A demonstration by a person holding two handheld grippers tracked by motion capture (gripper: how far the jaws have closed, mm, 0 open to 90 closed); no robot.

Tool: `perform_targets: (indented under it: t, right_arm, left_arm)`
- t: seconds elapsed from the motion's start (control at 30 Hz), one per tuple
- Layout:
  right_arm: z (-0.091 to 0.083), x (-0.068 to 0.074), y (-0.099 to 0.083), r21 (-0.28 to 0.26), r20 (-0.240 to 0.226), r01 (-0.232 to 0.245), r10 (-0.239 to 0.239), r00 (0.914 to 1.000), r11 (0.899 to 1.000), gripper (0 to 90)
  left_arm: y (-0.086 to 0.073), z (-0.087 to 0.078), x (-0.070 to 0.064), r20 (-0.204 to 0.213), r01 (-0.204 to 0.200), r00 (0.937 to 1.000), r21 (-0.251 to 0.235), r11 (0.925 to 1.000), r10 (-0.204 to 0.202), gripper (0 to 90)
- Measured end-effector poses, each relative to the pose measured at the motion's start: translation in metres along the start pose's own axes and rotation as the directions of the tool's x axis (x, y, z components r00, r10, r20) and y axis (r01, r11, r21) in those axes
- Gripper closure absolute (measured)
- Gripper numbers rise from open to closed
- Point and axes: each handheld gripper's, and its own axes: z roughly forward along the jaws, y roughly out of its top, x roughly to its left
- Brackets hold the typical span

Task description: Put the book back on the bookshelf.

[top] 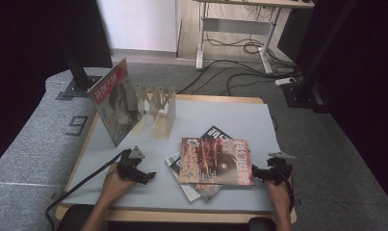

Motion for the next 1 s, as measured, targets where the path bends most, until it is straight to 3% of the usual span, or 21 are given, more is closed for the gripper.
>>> perform_targets:
  t: [0.53, 0.7, 0.83, 1.0]
  right_arm:
    - [-0.001, 0.001, 0.0, -0.002, -0.001, 0.006, -0.006, 1.0, 1.0, 0.0]
    - [-0.003, 0.001, 0.0, -0.01, -0.027, 0.027, -0.027, 0.9993, 1.0, 2.2]
    - [-0.007, -0.001, -0.001, -0.011, -0.034, 0.021, -0.021, 0.9992, 1.0, 2.6]
    - [-0.012, -0.003, 0.0, -0.018, -0.036, 0.014, -0.015, 0.9992, 1.0, 3.7]
  left_arm:
    - [0.0, 0.0, 0.0, -0.002, 0.001, 1.0, 0.001, 1.0, -0.001, 0.0]
    - [0.001, -0.001, -0.001, 0.0, -0.003, 1.0, 0.001, 1.0, 0.003, 0.0]
    - [0.004, -0.002, 0.0, 0.03, 0.008, 0.9995, 0.005, 1.0, -0.008, 0.7]
    - [0.017, -0.011, 0.002, 0.051, 0.035, 0.9982, -0.067, 0.9971, -0.032, 2.1]
